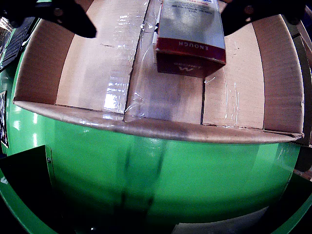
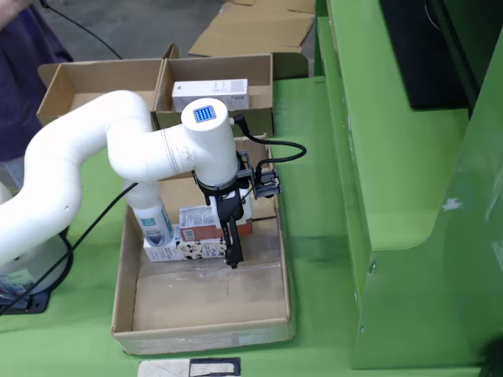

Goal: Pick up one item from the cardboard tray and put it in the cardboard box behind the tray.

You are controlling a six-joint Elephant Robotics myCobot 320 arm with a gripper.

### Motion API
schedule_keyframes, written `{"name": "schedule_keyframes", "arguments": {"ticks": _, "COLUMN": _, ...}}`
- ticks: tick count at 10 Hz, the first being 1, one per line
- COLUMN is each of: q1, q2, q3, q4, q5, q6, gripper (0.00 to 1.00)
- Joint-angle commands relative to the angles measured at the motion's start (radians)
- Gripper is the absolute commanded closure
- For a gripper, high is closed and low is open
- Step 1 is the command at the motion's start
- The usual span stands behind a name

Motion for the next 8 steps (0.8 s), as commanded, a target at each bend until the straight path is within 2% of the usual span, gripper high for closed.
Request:
{"name": "schedule_keyframes", "arguments": {"ticks": 1, "q1": -0.002, "q2": 0.025, "q3": 0.029, "q4": 0.009, "q5": 0.004, "q6": 0.003, "gripper": 0.6}}
{"name": "schedule_keyframes", "arguments": {"ticks": 5, "q1": -0.002, "q2": 0.025, "q3": 0.029, "q4": 0.009, "q5": 0.004, "q6": 0.003, "gripper": 1.0}}
{"name": "schedule_keyframes", "arguments": {"ticks": 8, "q1": -0.002, "q2": 0.025, "q3": 0.029, "q4": 0.009, "q5": 0.004, "q6": 0.003, "gripper": 1.0}}
